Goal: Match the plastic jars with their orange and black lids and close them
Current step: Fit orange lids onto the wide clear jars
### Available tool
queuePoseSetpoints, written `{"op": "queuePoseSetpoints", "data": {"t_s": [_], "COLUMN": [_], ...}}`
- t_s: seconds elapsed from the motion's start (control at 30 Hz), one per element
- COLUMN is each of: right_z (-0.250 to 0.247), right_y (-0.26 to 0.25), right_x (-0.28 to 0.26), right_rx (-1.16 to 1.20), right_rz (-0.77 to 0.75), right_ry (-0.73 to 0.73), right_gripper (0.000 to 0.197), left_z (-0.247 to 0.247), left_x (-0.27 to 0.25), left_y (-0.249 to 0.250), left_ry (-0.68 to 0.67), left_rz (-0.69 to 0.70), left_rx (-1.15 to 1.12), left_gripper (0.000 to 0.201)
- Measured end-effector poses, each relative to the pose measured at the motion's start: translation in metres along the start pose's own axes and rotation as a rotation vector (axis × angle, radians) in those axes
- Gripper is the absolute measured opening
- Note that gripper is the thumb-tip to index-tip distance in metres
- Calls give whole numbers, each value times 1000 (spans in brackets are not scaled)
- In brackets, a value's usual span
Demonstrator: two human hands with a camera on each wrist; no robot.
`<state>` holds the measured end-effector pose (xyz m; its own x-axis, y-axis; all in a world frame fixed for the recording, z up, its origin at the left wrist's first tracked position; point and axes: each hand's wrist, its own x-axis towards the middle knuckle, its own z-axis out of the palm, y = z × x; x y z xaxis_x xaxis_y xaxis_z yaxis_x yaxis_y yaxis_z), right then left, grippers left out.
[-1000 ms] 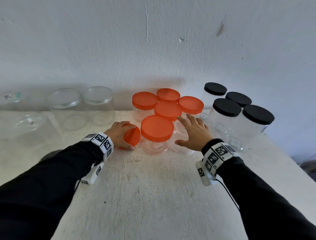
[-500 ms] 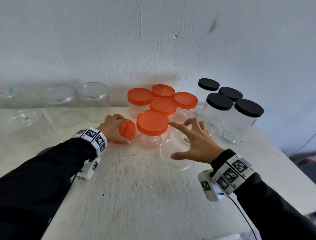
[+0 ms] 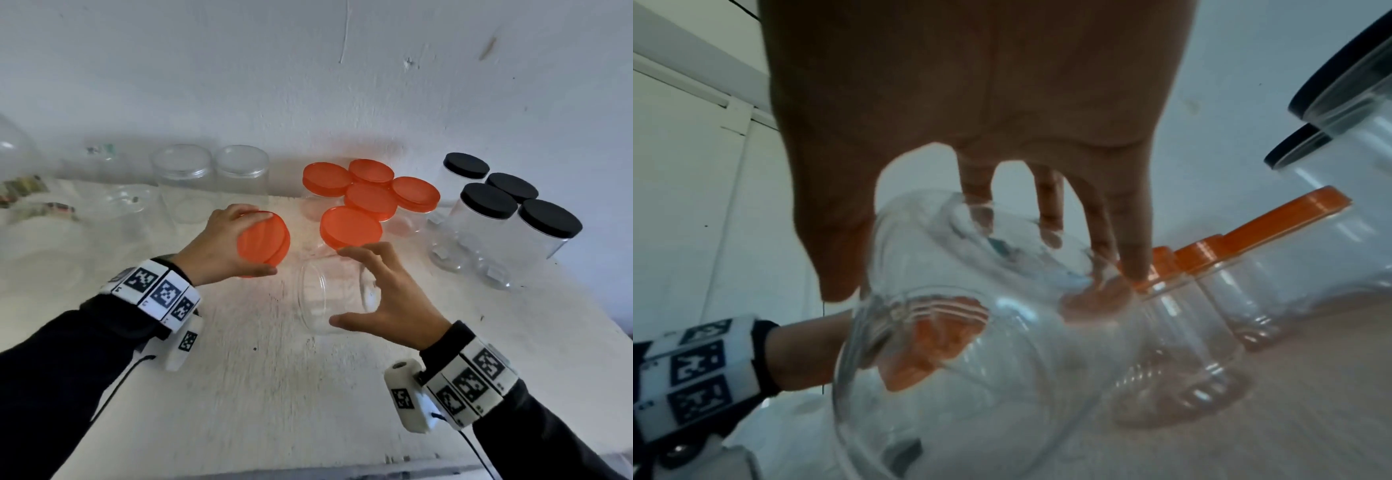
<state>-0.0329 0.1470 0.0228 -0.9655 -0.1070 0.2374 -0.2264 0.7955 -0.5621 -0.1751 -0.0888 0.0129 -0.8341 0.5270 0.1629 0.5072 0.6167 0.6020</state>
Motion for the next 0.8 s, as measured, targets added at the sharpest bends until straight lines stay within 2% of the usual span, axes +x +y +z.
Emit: {"op": "queuePoseSetpoints", "data": {"t_s": [0.17,0.33,0.4,0.53,0.8], "right_z": [22,41,47,56,58], "right_y": [-12,-22,-24,-30,-24], "right_x": [4,5,4,0,-10], "right_rx": [90,141,170,219,253], "right_rz": [87,151,175,220,302], "right_ry": [76,70,62,4,-144], "right_gripper": [83,76,79,99,107], "left_z": [-20,-27,-29,-29,-27], "left_x": [-26,-43,-48,-57,-63], "left_y": [-5,-7,-5,-1,7], "left_ry": [28,17,14,0,-51], "left_rz": [13,30,39,69,144], "left_rx": [-37,-51,-60,-83,-90], "left_gripper": [107,104,103,103,101]}}
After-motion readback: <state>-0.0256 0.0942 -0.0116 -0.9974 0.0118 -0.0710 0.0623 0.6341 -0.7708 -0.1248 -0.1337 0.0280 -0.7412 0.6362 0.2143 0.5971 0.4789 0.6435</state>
